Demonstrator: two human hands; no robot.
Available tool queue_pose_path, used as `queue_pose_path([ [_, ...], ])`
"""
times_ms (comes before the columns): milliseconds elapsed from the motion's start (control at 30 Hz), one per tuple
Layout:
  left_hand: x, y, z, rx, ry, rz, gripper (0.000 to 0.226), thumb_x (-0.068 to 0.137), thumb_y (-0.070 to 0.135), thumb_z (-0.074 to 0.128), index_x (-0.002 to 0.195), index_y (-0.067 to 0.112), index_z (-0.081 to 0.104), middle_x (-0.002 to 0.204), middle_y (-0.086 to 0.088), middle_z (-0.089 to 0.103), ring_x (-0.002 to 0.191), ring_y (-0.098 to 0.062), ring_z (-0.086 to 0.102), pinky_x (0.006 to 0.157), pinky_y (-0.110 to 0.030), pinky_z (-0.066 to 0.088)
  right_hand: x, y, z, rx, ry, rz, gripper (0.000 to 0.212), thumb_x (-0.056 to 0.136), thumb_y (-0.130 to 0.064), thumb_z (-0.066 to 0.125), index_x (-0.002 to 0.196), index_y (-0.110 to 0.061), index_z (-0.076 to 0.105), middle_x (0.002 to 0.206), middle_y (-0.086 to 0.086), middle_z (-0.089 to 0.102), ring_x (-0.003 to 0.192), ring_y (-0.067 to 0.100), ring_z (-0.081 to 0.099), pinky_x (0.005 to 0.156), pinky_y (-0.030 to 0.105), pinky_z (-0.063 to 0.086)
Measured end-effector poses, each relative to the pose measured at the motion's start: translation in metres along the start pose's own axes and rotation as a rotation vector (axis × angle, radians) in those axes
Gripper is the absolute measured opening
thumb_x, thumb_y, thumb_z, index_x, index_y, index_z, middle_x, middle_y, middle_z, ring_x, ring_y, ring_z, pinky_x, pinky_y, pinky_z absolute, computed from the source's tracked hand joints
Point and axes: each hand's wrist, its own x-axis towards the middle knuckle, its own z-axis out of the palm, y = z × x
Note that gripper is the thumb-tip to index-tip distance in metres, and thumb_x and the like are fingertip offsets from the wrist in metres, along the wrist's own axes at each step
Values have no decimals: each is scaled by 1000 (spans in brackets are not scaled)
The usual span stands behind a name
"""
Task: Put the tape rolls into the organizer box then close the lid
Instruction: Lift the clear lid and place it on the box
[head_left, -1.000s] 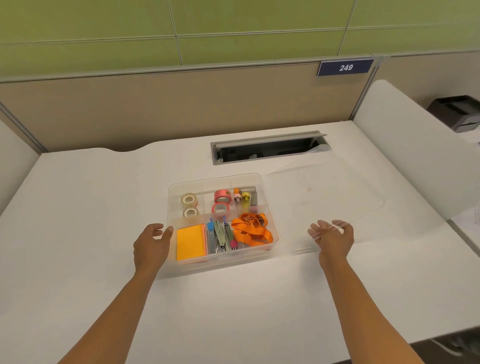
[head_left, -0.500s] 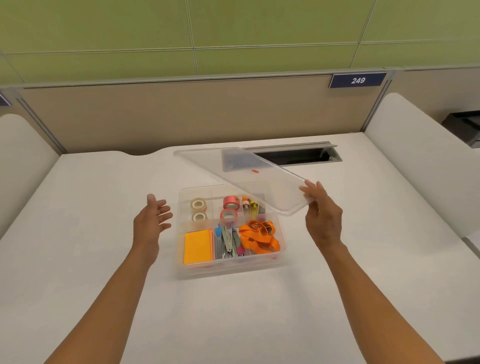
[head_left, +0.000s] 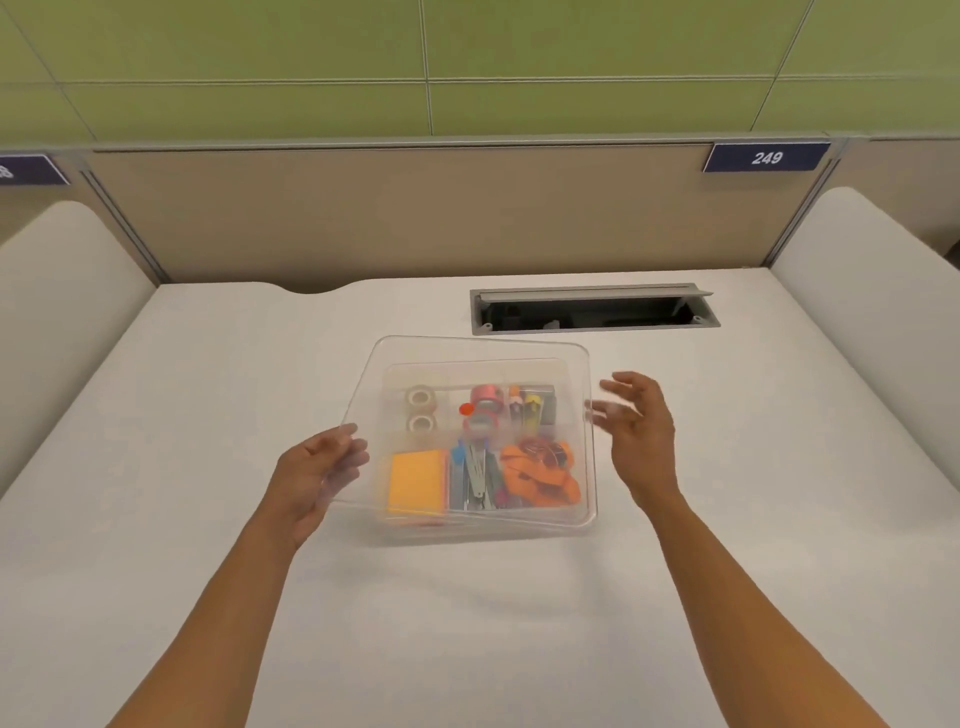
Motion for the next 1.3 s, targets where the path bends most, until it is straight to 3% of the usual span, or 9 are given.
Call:
queue_pose_path([
  [67,-3,-8,4,25,43,33,23,89,11,61,112,9,65,89,-5,74,78,-14,72,64,-20,57,1,7,0,217,-65,224,20,96,-2,51,113,-11,56,113,15,62,87,27,70,73,35,60],
  [200,-9,-27,18,150,139,96,22,89,11,62,111,10,64,89,-6,71,76,-17,69,62,-24,54,-8,22,9,91,-73,282,20,91,-8,60,108,-20,61,116,5,63,95,18,65,72,24,54],
  [267,-11,-38,24,360,222,155,22,89,20,63,111,15,66,91,0,69,80,-15,65,69,-25,49,-12,29,16,-2,-83,236,32,89,-3,59,105,-30,61,122,-6,60,109,10,58,82,22,49],
  [367,-11,-51,32,620,330,230,26,91,28,59,115,19,64,103,2,63,90,-13,58,82,-26,42,-15,40,21,-79,-121,181,43,86,7,52,113,-24,60,128,-17,51,123,10,49,101,26,40],
  [467,-9,-57,36,699,376,269,29,93,28,56,118,13,63,107,-2,56,88,-16,57,84,-29,44,-12,49,22,-162,-168,147,48,84,11,53,120,-19,59,138,-13,46,131,11,42,108,25,32],
  [833,7,-61,49,811,377,237,37,97,28,48,127,8,55,109,-12,57,94,-21,53,87,-31,40,7,67,31,-379,-197,153,41,92,5,45,122,-20,59,150,2,40,138,18,35,107,22,27],
  [1033,14,-69,47,874,327,229,39,98,31,41,129,9,51,114,-15,56,103,-29,56,84,-34,43,11,72,39,-495,-173,155,43,98,-6,44,139,-18,44,150,2,40,137,22,37,107,27,27],
  [1200,17,-68,51,1125,251,341,51,99,22,34,149,15,23,141,-13,43,118,-32,49,90,-45,46,12,79,43,-619,-223,87,48,101,-22,40,148,-15,31,156,3,28,142,22,29,113,36,24],
  [1300,21,-66,51,1258,215,323,54,97,17,34,149,13,22,154,-13,31,129,-34,41,100,-48,41,13,82,43,-711,-259,47,52,102,-30,38,149,-14,26,158,3,22,144,20,24,113,37,23],
])
